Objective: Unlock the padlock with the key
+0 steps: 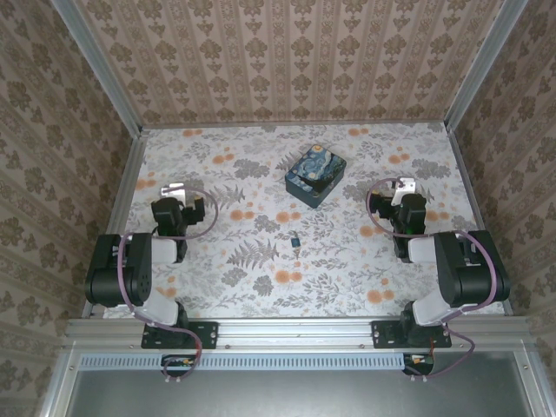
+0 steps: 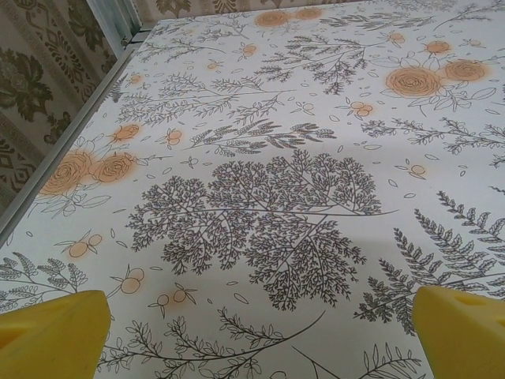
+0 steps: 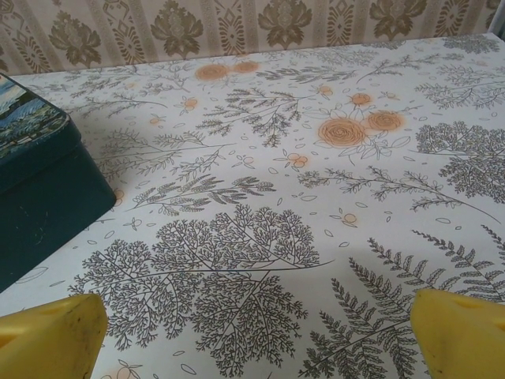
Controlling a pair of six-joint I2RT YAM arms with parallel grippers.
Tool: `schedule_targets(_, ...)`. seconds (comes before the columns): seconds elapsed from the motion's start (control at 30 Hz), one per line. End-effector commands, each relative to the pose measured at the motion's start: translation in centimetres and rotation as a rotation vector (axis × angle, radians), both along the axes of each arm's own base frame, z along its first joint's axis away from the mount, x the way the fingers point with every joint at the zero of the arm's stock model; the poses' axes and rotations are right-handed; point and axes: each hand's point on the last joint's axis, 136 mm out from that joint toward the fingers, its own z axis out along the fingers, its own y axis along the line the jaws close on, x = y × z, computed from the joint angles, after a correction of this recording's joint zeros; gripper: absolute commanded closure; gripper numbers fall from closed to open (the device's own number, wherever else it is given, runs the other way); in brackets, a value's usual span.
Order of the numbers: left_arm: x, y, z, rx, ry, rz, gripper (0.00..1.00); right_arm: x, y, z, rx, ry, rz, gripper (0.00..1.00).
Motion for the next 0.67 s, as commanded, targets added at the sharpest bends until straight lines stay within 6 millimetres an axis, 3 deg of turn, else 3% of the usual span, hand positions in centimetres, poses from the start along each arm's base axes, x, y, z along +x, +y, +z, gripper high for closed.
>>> schedule_targets(0.0, 0.78, -0.11, 1.53, -0.003, -0.055, -0.013, 0.00, 0.35, 0.64, 0.45, -0.015, -0.010, 0.034, 0.00)
schedule_targets(0.63, 0.76, -0.11, 1.59, -0.002, -0.060, -0.014, 0.00, 0.45, 1.06, 0.38, -0.023, -0.003, 0.053, 0.00)
